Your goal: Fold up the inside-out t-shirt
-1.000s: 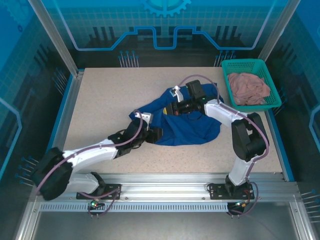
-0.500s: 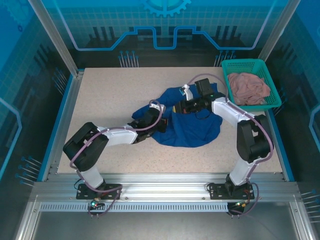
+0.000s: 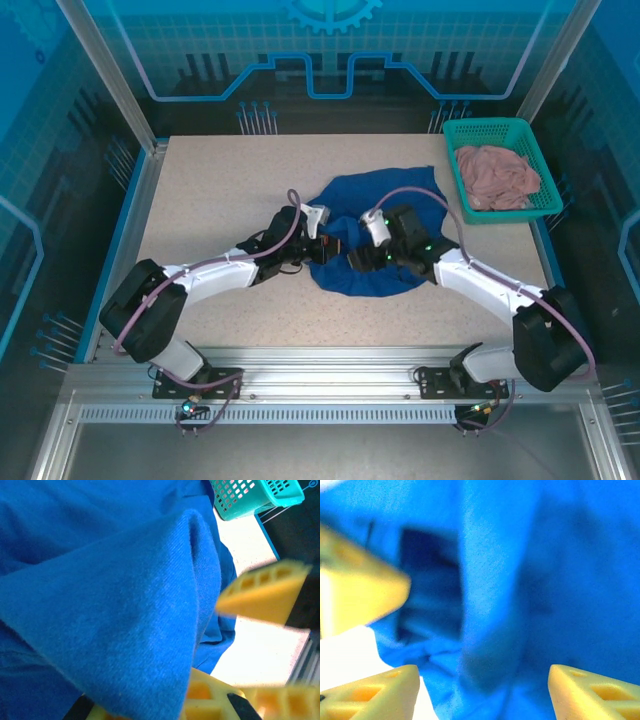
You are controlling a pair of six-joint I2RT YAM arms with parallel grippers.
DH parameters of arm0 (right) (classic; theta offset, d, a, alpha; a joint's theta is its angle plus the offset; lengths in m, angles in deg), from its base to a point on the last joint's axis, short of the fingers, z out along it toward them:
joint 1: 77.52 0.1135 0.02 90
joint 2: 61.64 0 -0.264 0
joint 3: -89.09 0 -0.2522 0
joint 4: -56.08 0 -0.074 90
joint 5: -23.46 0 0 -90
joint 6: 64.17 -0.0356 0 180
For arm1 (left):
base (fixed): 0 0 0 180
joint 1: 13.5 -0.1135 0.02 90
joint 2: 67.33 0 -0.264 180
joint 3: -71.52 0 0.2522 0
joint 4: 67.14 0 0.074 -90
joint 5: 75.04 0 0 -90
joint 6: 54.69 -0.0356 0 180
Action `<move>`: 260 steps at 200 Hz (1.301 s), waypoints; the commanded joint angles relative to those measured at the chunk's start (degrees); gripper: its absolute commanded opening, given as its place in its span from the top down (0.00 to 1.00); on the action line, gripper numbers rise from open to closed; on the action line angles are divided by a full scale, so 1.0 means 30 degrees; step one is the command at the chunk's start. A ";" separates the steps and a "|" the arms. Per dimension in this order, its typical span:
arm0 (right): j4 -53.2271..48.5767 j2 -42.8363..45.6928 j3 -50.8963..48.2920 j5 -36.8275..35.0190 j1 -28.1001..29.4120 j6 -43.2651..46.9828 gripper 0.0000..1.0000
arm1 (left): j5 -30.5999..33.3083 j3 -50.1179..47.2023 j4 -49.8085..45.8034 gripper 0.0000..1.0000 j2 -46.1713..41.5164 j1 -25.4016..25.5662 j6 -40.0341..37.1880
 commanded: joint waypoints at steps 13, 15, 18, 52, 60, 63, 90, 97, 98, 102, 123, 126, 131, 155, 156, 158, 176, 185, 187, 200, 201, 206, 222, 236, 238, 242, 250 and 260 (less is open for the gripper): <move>0.3284 -0.1658 -0.0727 -0.1707 0.0997 -0.0136 0.28 | -0.0949 0.0324 -0.0570 1.00 -0.0288 -0.0204 0.0269; 0.3344 -0.1825 -0.0673 -0.1938 0.1018 -0.0210 0.28 | -0.0922 0.0289 -0.0569 1.00 -0.0303 -0.0202 0.0265; 0.3440 -0.2033 -0.0602 -0.2215 0.1006 -0.0265 0.28 | -0.0906 0.0254 -0.0543 1.00 -0.0333 -0.0231 0.0282; 0.3230 -0.2740 0.0443 -0.1213 0.0306 0.0421 0.67 | -0.0479 -0.0418 -0.0561 1.00 -0.0852 -0.0795 0.0378; 0.3043 -0.2434 0.0375 0.0070 -0.0042 0.0524 0.77 | -0.0155 -0.0616 -0.0614 1.00 -0.1061 -0.1094 0.0432; 0.2981 -0.2303 0.0331 0.0724 -0.0221 0.0544 0.80 | -0.0015 -0.0683 -0.0673 1.00 -0.1127 -0.1167 0.0439; 0.2324 -0.1491 0.0093 0.8444 -0.1815 0.0501 0.94 | 0.3100 -0.0762 -0.2313 1.00 -0.1187 -0.1841 0.0283; 0.2178 -0.1326 0.0078 0.9764 -0.1957 0.0437 0.95 | 0.4045 -0.0454 -0.3049 1.00 -0.0949 -0.1923 0.0049; 0.2175 -0.1315 0.0092 0.9934 -0.1970 0.0419 0.95 | 0.4178 -0.0420 -0.3157 1.00 -0.0892 -0.1931 0.0025; 0.2173 -0.1238 0.0093 1.0524 -0.2001 0.0330 0.96 | 0.4598 -0.0198 -0.3583 1.00 -0.0701 -0.1973 -0.0178; 0.3248 -0.0991 -0.0143 1.2518 -0.2323 -0.0877 1.00 | 0.6584 0.0796 -0.5335 0.92 0.0105 -0.1983 -0.1110; 0.3350 -0.0984 -0.0154 1.2663 -0.2376 -0.1010 1.00 | 0.6818 0.0852 -0.5500 0.90 0.0143 -0.1970 -0.1179; 0.3621 -0.0982 -0.0151 1.2933 -0.2555 -0.1393 1.00 | 0.7210 0.0878 -0.5678 0.86 0.0118 -0.1969 -0.1262; 0.4601 -0.1335 0.0045 1.4130 -0.3332 -0.2766 1.00 | 0.7966 0.0097 -0.5618 0.64 -0.1023 -0.1841 -0.1484; 0.4632 -0.1364 0.0061 1.4139 -0.3361 -0.2823 1.00 | 0.7985 0.0002 -0.5584 0.63 -0.1105 -0.1831 -0.1489; 0.4670 -0.1400 0.0088 1.4211 -0.3397 -0.2903 1.00 | 0.8006 -0.0114 -0.5536 0.61 -0.1291 -0.1810 -0.1515; 0.4318 -0.1848 0.0600 1.4539 -0.3582 -0.3170 1.00 | 0.8257 -0.1438 -0.5153 0.46 -0.3274 -0.1368 -0.1651; 0.3862 -0.2035 0.0876 1.4290 -0.3639 -0.3123 1.00 | 0.8136 -0.2054 -0.4977 0.42 -0.4328 -0.0994 -0.1851; 0.3823 -0.2051 0.0887 1.4277 -0.3631 -0.3104 1.00 | 0.8087 -0.2173 -0.4945 0.41 -0.4543 -0.0904 -0.1906; 0.3449 -0.2265 0.1215 1.4146 -0.3710 -0.3113 1.00 | 0.7313 -0.2755 -0.4641 0.39 -0.5700 -0.0298 -0.2155; 0.3441 -0.2283 0.1232 1.4117 -0.3725 -0.3129 1.00 | 0.7233 -0.2786 -0.4627 0.39 -0.5787 -0.0254 -0.2176; 0.3376 -0.2337 0.1271 1.4048 -0.3763 -0.3198 1.00 | 0.6701 -0.2894 -0.4522 0.39 -0.6037 -0.0015 -0.2247; 0.3270 -0.2490 0.1380 1.3869 -0.3913 -0.3370 1.00 | 0.4655 -0.2929 -0.3927 0.42 -0.6103 0.0578 -0.2394; 0.3331 -0.2586 0.1390 1.3756 -0.4056 -0.3603 1.00 | 0.3171 -0.2489 -0.3437 0.49 -0.5219 0.0977 -0.2280; 0.3326 -0.2592 0.1380 1.3720 -0.4062 -0.3655 1.00 | 0.2950 -0.2392 -0.3403 0.50 -0.5007 0.1024 -0.2262; 0.3343 -0.2608 0.1393 1.3692 -0.4107 -0.3739 1.00 | 0.2569 -0.2209 -0.3286 0.51 -0.4612 0.1070 -0.2199; 0.3368 -0.2623 0.1394 1.3687 -0.4173 -0.3885 1.00 | 0.2146 -0.1776 -0.3183 0.54 -0.3836 0.1160 -0.1992; 0.3417 -0.2595 0.1381 1.3709 -0.4251 -0.3959 1.00 | 0.2062 -0.1349 -0.2925 0.55 -0.2908 0.1151 -0.1657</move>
